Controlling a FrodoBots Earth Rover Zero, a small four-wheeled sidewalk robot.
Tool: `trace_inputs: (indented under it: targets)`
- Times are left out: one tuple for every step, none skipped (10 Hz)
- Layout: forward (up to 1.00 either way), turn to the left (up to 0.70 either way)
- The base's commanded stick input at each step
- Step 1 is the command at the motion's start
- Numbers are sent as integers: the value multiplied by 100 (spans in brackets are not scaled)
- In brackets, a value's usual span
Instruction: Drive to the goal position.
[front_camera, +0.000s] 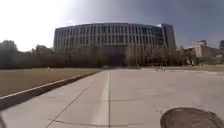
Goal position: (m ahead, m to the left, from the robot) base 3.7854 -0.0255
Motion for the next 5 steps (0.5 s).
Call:
trace_inputs:
  targets:
    - [68, 0]
    - [68, 0]
    - [69, 0]
    - [70, 0]
    - [70, 0]
